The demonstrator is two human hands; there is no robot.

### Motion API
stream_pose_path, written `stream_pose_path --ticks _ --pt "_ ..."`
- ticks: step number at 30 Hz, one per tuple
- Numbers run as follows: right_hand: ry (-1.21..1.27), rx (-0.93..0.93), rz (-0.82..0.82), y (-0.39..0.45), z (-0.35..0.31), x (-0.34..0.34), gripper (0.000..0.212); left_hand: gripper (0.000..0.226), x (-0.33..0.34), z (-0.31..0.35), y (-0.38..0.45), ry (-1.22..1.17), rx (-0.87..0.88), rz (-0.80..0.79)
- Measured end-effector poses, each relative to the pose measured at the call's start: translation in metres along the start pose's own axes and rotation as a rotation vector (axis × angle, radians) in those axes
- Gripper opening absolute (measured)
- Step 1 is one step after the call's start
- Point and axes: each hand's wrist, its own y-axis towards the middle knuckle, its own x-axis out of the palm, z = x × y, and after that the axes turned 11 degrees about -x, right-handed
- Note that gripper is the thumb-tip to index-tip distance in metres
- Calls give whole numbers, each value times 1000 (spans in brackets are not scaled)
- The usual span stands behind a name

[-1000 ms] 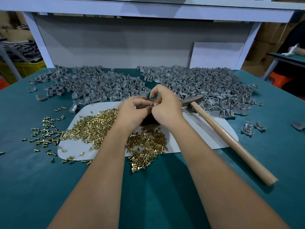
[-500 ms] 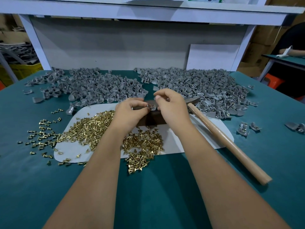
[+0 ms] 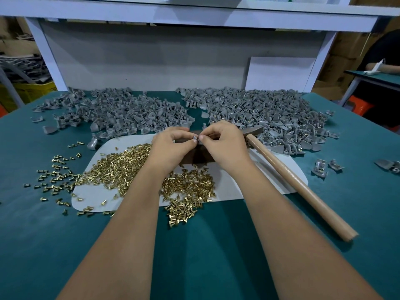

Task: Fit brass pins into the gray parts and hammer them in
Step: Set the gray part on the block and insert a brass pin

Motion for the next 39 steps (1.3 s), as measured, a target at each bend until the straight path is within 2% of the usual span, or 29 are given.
stream_pose_path --ticks 6,10,17,21,29,33,39 --pt "-184 6 -32 6 -8 3 11 12 1 1 -1 -23 6 -1" --pt "-267 63 -64 9 -15 1 19 11 2 1 -2 -59 -20 -4" --pt "-373 144 -75 13 -27 5 5 15 4 1 -1 -76 -42 2" --pt "-317 133 -55 8 -23 4 17 12 5 -1 0 -61 -25 34" --pt "-339 67 -33 7 -16 10 24 11 6 -3 1 -18 -21 70" --pt "-188 9 11 2 -8 8 12 14 4 0 2 4 -13 57" --pt "16 117 127 2 -8 7 24 15 2 -1 3 -9 -21 48"
